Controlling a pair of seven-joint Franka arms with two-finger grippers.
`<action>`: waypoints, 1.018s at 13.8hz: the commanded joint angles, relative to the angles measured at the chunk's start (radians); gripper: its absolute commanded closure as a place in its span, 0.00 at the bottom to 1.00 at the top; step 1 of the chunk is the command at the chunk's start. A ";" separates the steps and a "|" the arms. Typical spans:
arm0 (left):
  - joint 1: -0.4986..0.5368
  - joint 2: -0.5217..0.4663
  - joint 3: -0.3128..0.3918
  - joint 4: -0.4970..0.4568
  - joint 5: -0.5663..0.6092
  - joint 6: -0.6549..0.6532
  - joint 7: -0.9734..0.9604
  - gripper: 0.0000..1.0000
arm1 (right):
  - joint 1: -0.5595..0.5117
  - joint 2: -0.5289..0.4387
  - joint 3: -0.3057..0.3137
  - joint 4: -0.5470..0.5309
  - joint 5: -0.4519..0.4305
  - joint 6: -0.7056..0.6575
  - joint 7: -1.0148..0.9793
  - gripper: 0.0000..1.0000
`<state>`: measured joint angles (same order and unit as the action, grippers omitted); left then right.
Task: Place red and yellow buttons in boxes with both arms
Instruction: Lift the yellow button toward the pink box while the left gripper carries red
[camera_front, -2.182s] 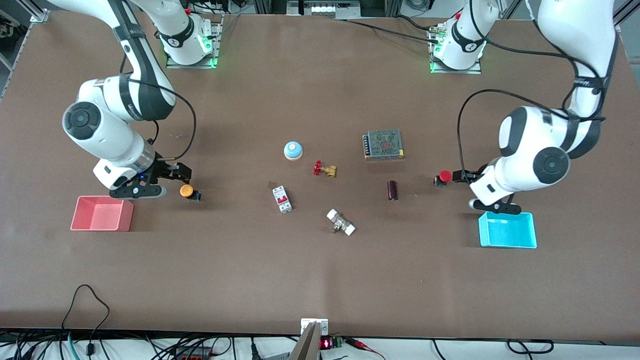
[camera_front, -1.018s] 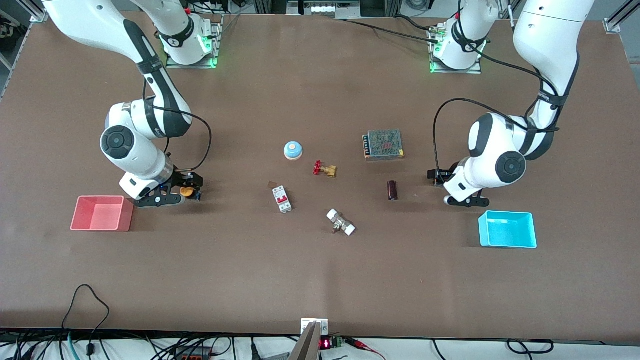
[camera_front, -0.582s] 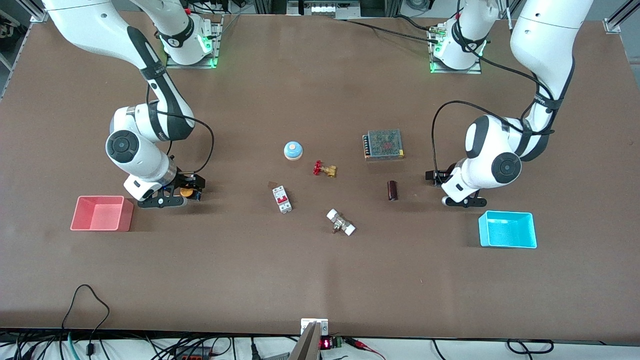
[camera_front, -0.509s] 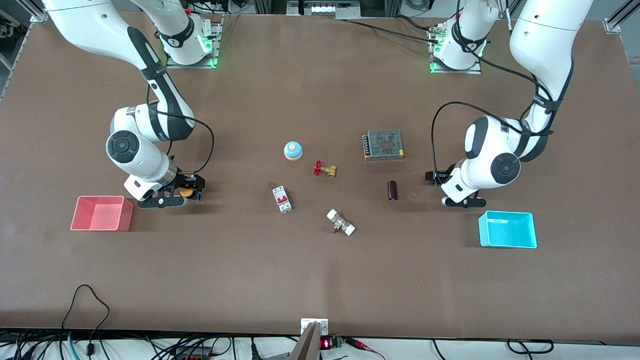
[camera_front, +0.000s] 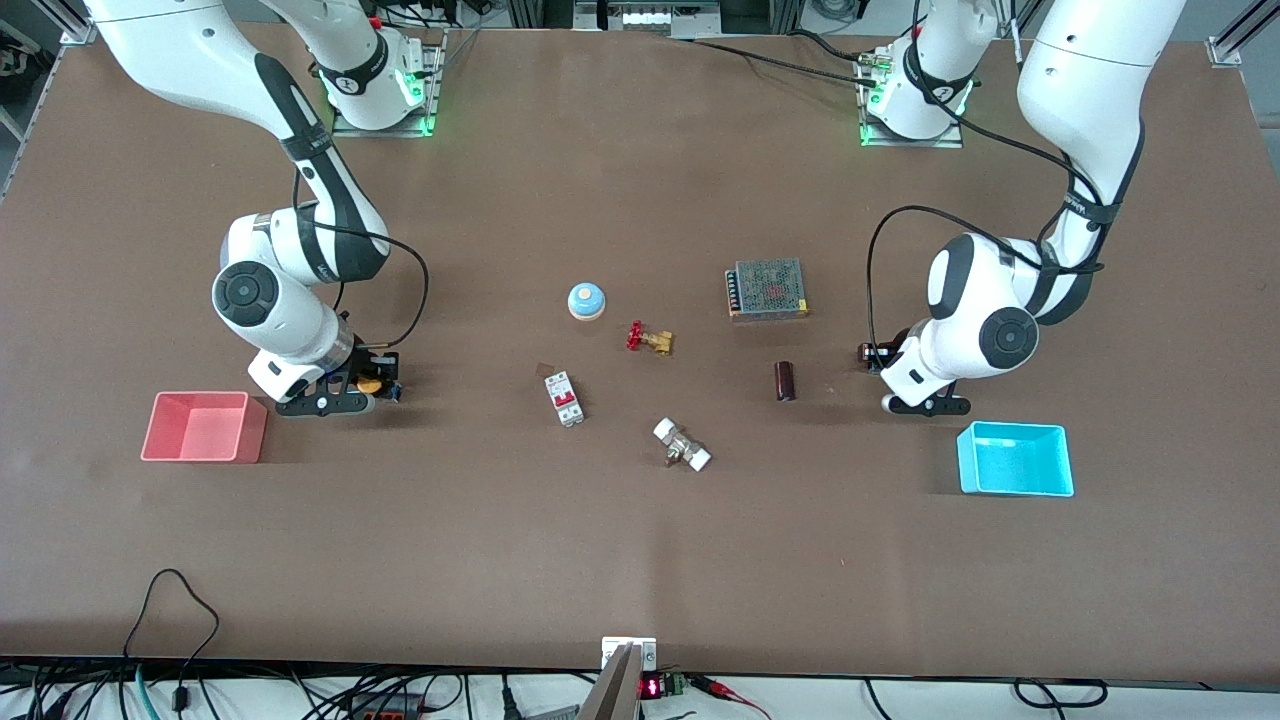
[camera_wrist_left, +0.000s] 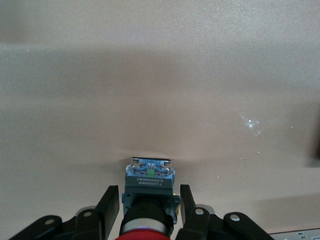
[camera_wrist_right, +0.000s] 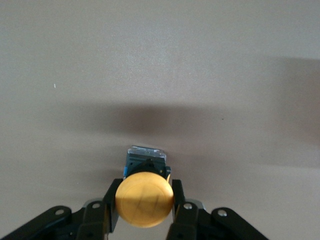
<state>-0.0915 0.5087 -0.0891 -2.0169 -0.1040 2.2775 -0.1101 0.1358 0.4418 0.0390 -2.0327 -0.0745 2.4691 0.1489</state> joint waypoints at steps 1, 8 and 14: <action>-0.001 -0.018 -0.001 -0.003 -0.025 -0.003 0.010 0.69 | 0.004 0.009 -0.001 0.011 -0.007 0.008 0.011 0.59; 0.113 -0.243 0.003 0.015 0.030 -0.133 0.010 0.84 | 0.002 -0.033 -0.002 0.042 -0.002 -0.021 -0.006 0.59; 0.219 -0.176 0.002 0.156 0.216 -0.122 0.018 0.84 | -0.030 -0.184 -0.013 0.106 0.005 -0.226 -0.129 0.59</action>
<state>0.1257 0.2663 -0.0775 -1.9241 0.0863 2.1674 -0.0963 0.1307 0.3147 0.0290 -1.9249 -0.0746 2.2816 0.0951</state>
